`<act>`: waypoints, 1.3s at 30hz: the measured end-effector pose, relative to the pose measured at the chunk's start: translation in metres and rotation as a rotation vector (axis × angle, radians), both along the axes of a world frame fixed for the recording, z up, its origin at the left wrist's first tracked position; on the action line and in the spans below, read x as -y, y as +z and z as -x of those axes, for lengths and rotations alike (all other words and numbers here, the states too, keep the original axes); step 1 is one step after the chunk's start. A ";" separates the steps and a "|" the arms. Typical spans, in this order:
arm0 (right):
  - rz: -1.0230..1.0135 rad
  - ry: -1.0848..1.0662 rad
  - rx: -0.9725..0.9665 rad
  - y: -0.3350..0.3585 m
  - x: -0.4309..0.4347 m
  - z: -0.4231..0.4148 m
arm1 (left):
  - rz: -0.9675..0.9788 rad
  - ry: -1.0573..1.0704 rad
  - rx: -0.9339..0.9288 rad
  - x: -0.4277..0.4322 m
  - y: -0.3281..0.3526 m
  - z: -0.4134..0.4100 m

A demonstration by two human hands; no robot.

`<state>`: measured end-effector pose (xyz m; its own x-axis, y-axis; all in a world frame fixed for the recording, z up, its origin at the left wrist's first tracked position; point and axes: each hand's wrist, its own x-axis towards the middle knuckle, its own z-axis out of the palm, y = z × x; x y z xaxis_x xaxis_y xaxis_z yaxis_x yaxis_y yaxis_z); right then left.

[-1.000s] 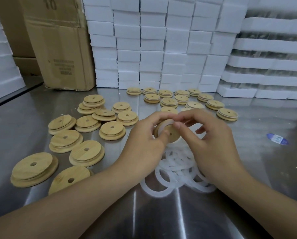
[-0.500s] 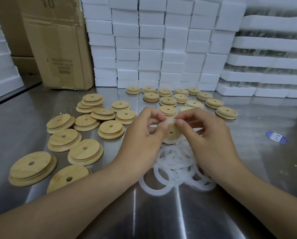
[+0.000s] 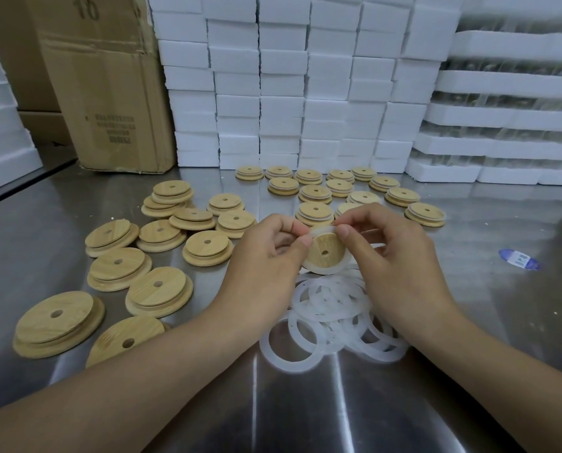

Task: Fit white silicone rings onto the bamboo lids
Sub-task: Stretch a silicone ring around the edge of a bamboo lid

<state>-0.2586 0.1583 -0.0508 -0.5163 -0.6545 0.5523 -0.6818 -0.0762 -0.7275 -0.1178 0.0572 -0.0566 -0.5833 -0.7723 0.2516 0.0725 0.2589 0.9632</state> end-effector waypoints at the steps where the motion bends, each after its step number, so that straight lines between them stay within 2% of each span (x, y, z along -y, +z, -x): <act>1: -0.003 -0.001 -0.006 0.000 0.000 0.000 | 0.000 0.003 0.005 0.000 0.000 0.000; 15: -0.028 0.026 -0.046 0.005 -0.001 0.006 | -0.006 0.029 0.036 0.001 0.000 0.001; 23: -0.130 0.040 -0.142 0.008 -0.003 0.018 | 0.008 0.054 0.048 0.002 -0.001 0.002; 34: -0.218 0.084 -0.055 0.017 -0.009 0.026 | 0.018 0.057 0.070 0.004 -0.001 0.001; 39: -0.333 0.087 -0.167 0.017 -0.011 0.028 | 0.016 0.068 0.059 0.004 -0.001 0.002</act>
<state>-0.2869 0.1690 -0.0340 -0.3722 -0.8497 0.3736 -0.7943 0.0834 -0.6017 -0.1200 0.0535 -0.0574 -0.5439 -0.8067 0.2311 -0.0024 0.2769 0.9609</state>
